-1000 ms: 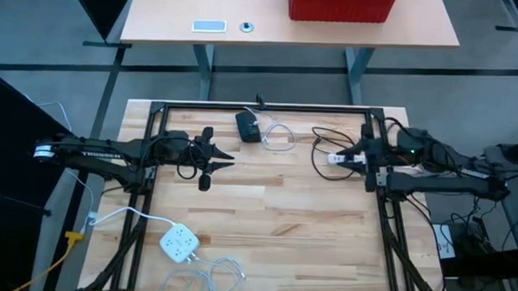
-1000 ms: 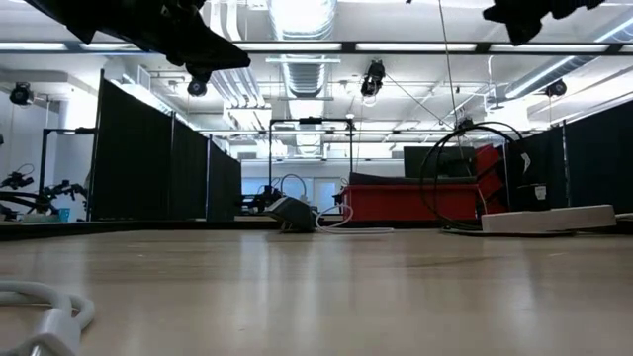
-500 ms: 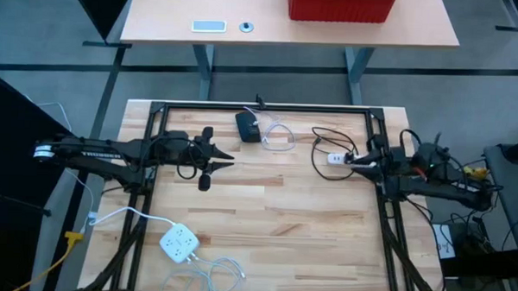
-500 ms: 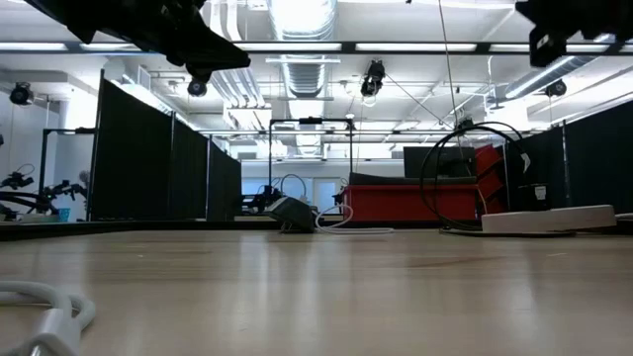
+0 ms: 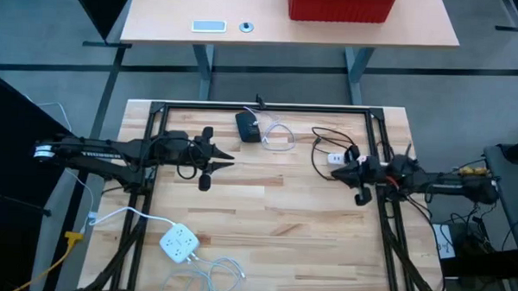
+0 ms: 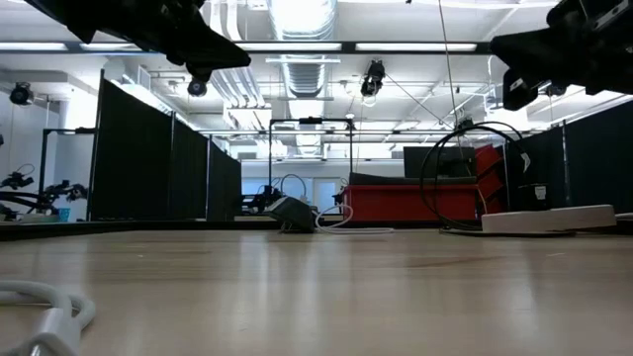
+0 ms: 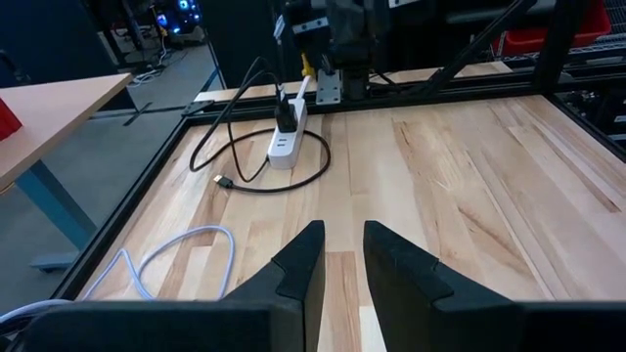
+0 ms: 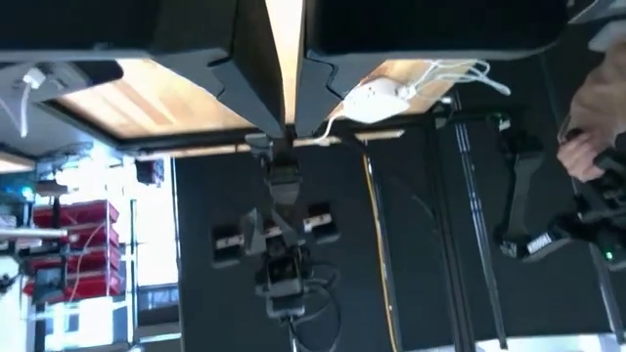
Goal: Insert USB
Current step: Return to Home Position
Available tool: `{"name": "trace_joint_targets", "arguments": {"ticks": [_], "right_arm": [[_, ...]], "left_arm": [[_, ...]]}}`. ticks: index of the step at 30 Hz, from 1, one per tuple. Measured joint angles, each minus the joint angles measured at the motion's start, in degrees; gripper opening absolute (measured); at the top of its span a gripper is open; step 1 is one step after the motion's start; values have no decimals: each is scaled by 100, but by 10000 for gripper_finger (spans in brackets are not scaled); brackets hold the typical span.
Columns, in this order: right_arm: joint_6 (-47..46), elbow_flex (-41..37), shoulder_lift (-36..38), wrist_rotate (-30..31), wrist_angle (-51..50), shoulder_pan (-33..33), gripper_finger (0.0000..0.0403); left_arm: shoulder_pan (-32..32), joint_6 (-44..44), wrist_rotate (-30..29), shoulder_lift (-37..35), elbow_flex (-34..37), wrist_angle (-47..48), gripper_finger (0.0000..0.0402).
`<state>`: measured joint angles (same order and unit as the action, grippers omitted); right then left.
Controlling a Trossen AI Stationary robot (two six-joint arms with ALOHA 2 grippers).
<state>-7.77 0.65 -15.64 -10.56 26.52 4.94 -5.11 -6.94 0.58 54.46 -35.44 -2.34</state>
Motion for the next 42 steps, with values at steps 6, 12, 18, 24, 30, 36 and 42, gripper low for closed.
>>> {"name": "trace_joint_targets", "arguments": {"ticks": [6,12,18,24,30,36,42], "right_arm": [[525,88,-826,706,668,-666,1],[879,707,-644,1075,-579,-1135,2],[780,1798,108,1273,-3475,-1168,2],[1060,1611,1107,1180,-3498,-1168,2],[950,1382,1493,1348,-3725,-1170,2],[987,1168,1563,1533,-3380,-1170,2],[966,809,1547,1682,-2925,-1170,2]], "left_arm": [[0,0,0,0,0,5,64],[-1,0,-2,-30,0,79,64],[-2,-164,-2,-218,0,152,64],[0,-109,-2,-322,0,248,64],[9,-162,-2,-572,4,521,64],[144,-146,-2,-908,251,415,64],[410,-132,0,-1599,851,-84,64]]}}
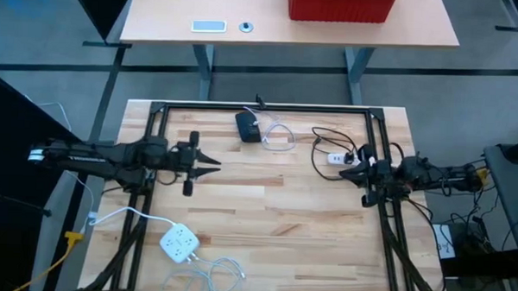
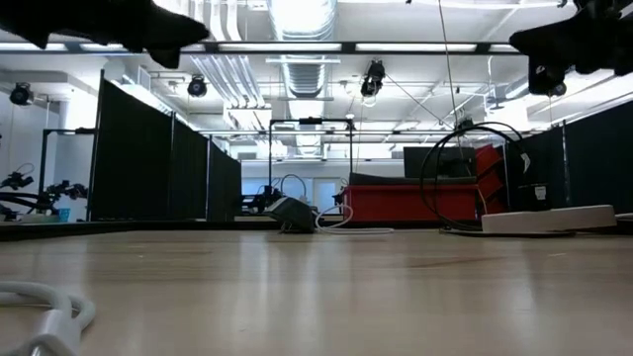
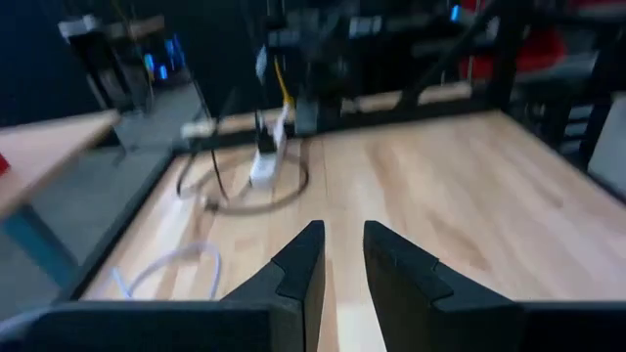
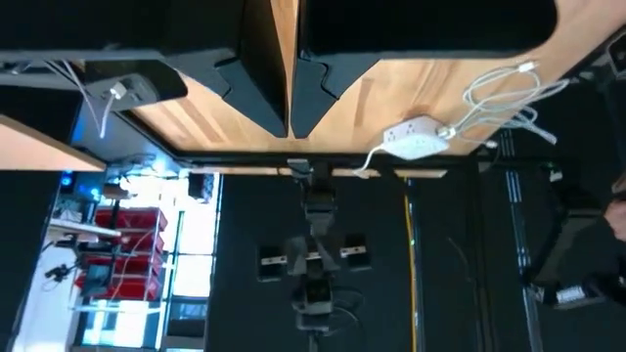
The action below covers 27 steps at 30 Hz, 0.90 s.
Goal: Insert USB
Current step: Return to Home Position
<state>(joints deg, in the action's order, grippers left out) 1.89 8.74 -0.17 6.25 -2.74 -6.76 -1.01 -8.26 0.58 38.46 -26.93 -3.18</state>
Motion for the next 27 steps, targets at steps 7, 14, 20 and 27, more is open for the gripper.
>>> {"name": "trace_joint_targets", "arguments": {"ticks": [7,14,20,27], "right_arm": [[-242,-416,12,87,261,-53,2],[-425,-651,-27,281,423,-65,2],[-542,-733,-71,297,408,-286,2],[-591,-794,-128,768,516,-743,2]], "left_arm": [[174,414,1,-937,670,-225,64],[174,827,-4,-1327,1245,-354,64],[174,896,-9,-1449,1535,-522,64],[245,1167,-46,-1776,1989,-912,64]]}}
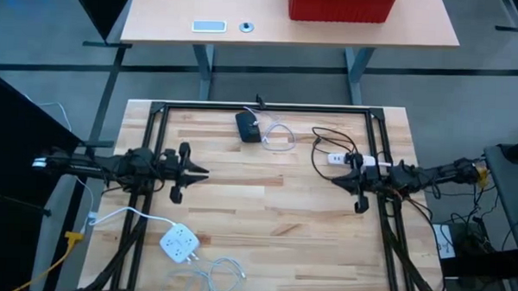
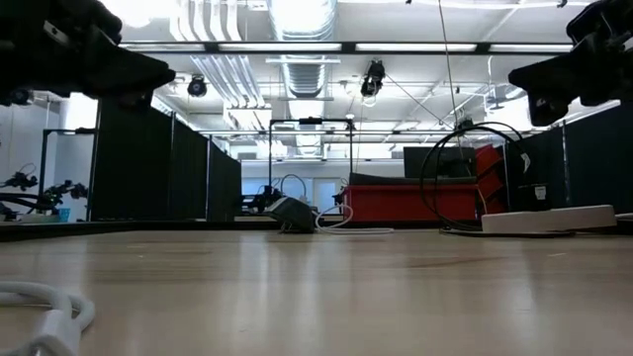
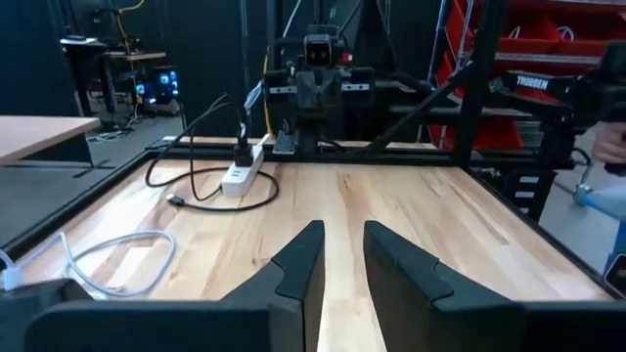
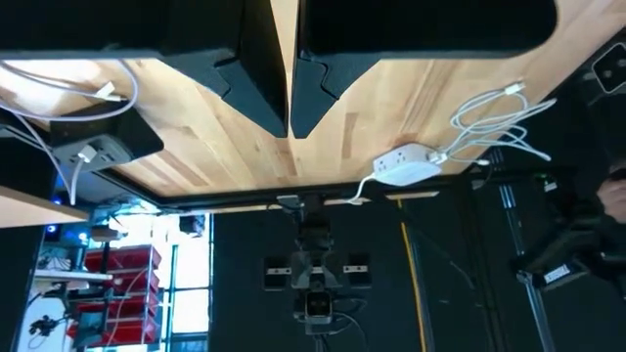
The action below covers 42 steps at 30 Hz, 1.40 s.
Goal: Insert USB
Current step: Return to Home Position
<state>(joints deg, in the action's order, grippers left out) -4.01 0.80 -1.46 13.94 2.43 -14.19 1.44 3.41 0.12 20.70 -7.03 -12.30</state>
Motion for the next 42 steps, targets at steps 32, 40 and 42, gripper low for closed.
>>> {"name": "trace_joint_targets", "arguments": {"ticks": [32,40,42], "right_arm": [[222,-7,147,-652,-86,3,0],[232,-7,141,-645,-84,177,0],[255,-7,134,-646,-86,177,0]], "left_arm": [[1078,-66,-376,-1218,656,63,64],[1088,-151,-516,-1747,656,568,64],[1088,-190,-805,-2026,656,835,64]]}}
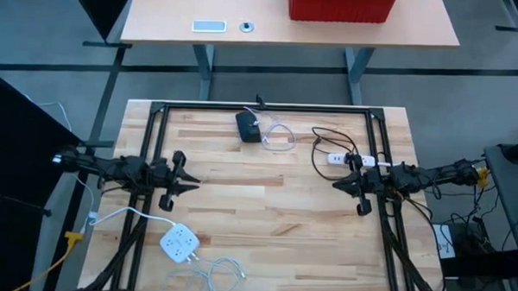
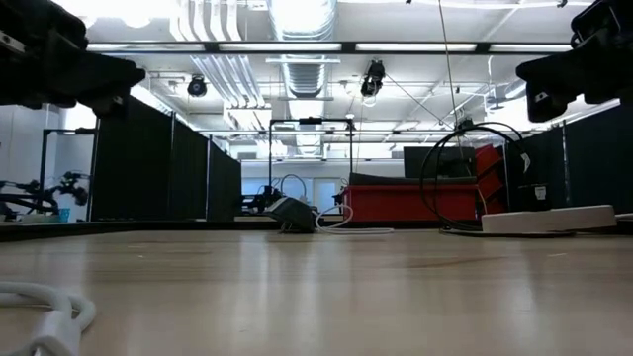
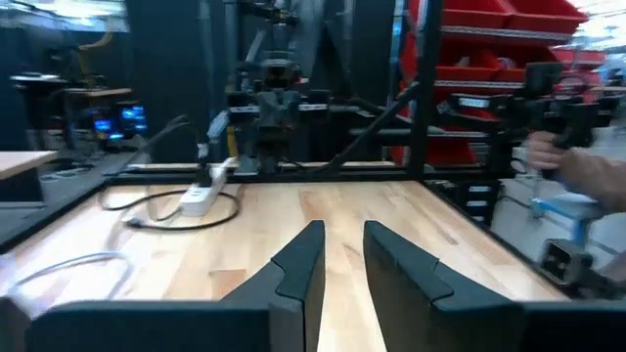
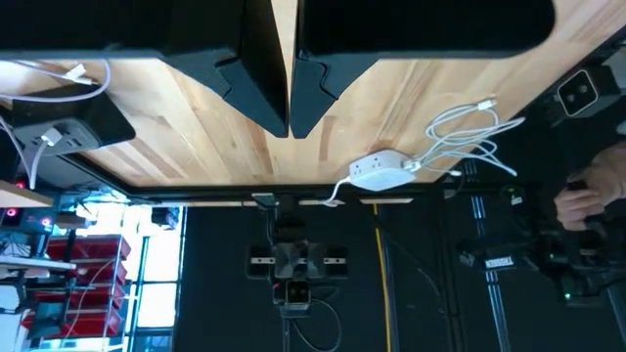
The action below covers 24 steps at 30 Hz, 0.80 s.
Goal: Insert USB
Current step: Return to Home Position
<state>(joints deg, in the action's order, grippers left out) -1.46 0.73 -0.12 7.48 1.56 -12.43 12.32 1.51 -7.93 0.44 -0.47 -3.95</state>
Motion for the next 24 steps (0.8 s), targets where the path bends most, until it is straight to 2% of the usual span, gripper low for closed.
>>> {"name": "trace_joint_targets", "arguments": {"ticks": [7,11,16,22,24], "right_arm": [[-1,0,-44,-21,-11,0,0],[5,0,-71,-21,-11,0,0],[134,0,-51,-21,-11,0,0],[244,0,6,0,-9,0,0],[254,0,1,-1,-10,0,0]], "left_arm": [[-25,-231,-64,-43,0,11,64],[-160,-601,-113,-47,0,-405,64],[-361,-642,-113,-47,0,-302,64],[-942,-405,-112,-47,0,-244,63],[-1159,-286,251,-46,0,-195,57]]}}
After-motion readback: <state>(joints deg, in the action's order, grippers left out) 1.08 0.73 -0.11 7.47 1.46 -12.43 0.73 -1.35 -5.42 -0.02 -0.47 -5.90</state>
